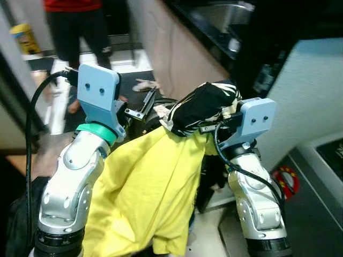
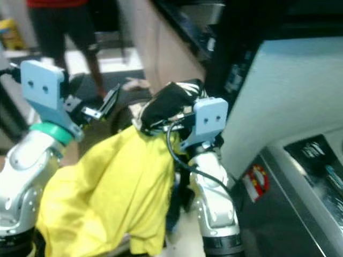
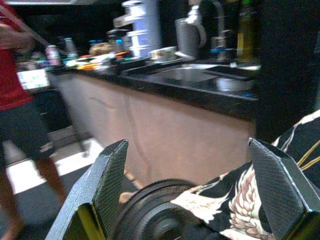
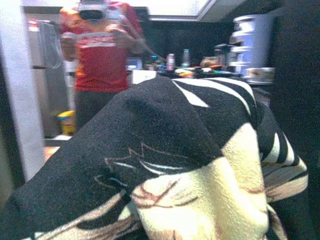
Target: Clothes washing
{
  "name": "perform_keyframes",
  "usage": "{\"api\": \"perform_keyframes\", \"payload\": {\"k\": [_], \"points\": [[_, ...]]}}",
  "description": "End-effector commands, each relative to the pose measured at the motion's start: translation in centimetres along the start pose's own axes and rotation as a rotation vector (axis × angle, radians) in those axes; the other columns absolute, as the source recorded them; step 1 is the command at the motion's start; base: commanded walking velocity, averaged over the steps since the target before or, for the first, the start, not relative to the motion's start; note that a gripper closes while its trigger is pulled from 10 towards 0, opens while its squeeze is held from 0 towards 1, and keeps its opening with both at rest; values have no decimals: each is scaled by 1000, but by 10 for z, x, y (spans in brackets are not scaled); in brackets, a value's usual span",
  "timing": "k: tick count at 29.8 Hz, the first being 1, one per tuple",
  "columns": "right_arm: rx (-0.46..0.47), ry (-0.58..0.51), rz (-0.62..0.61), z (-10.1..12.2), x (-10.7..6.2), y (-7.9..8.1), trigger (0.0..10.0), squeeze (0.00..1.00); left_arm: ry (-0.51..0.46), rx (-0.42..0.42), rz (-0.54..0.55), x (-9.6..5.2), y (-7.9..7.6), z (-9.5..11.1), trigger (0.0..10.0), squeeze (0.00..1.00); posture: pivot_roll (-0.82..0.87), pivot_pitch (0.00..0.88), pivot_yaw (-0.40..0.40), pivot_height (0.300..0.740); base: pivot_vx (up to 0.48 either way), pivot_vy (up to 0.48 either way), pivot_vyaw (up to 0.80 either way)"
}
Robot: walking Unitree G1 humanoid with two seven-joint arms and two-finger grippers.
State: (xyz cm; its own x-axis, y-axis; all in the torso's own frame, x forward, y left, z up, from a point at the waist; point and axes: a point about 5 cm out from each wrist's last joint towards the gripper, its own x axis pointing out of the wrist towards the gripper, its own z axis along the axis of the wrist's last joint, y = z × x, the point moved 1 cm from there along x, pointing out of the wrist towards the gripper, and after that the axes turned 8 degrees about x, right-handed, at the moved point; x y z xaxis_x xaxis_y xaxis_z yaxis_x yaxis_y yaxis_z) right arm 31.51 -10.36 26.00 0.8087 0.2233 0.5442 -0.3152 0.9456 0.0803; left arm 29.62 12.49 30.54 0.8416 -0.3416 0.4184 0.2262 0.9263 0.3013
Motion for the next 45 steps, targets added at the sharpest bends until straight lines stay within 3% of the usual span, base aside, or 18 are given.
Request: {"api": "perform_keyframes", "payload": {"k": [1, 45], "points": [[12, -33, 7, 5, 3, 3, 10000, 0, -4, 1, -3, -1, 0, -1, 10000, 0, 45, 72, 37, 740, 0, 0, -800], [46, -20, -40, 1, 7, 0, 10000, 0, 23, -28, 30, 1, 6, -5, 10000, 0, 48, 84, 49, 740, 0, 16, -788]]}}
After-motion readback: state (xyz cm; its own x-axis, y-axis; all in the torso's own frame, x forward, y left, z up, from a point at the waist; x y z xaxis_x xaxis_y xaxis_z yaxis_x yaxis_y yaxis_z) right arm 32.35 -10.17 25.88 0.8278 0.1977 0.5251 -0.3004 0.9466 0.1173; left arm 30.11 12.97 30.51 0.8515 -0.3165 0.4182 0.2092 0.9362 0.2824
